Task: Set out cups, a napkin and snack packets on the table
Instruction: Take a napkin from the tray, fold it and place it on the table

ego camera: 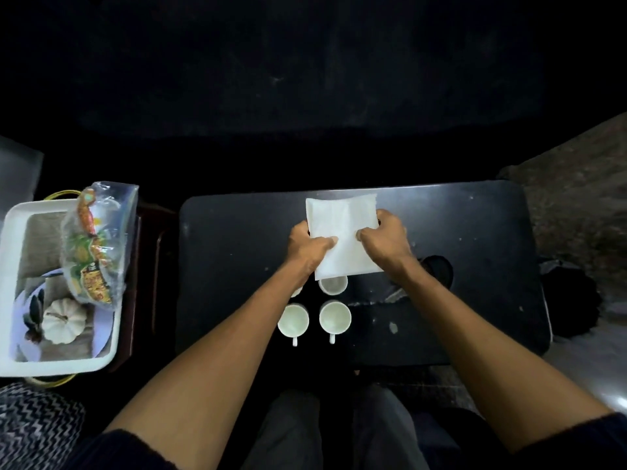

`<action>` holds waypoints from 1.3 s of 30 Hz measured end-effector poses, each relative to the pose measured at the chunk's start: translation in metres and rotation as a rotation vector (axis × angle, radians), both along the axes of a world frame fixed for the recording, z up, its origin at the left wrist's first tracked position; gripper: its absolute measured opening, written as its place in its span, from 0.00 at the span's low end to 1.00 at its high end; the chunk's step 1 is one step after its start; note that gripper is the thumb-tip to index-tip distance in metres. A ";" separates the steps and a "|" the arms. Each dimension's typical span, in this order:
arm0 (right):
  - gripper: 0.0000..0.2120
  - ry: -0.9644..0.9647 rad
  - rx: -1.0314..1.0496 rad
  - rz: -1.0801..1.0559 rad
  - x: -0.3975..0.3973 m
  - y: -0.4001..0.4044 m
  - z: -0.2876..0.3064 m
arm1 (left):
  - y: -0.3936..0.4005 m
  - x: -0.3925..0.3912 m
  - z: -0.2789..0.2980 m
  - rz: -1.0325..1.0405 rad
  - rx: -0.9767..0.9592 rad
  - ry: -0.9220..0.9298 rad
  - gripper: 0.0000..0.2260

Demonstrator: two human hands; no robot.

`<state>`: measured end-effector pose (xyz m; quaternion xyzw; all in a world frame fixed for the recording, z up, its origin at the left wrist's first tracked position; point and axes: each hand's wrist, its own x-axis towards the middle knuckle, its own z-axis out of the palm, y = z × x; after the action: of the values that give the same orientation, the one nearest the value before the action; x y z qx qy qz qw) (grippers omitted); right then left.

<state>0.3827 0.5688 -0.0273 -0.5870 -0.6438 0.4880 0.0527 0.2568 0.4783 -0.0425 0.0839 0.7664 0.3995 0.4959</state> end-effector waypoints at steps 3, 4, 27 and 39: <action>0.08 -0.102 0.034 -0.035 0.016 0.003 -0.001 | 0.008 0.018 0.000 -0.135 0.006 0.224 0.09; 0.08 -0.109 0.037 -0.046 0.023 0.005 -0.002 | 0.010 0.026 0.000 -0.182 0.030 0.301 0.09; 0.05 -0.027 -0.130 -0.015 0.115 0.041 0.016 | 0.045 0.145 -0.001 -0.610 0.160 0.495 0.20; 0.11 -0.068 -0.037 -0.188 0.151 0.065 0.027 | 0.054 0.171 0.001 -0.802 0.195 0.464 0.36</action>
<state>0.5339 0.6334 0.0001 -0.6620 -0.5782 0.4723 0.0656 0.4273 0.5319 -0.0415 0.5067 0.7229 0.2174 0.4165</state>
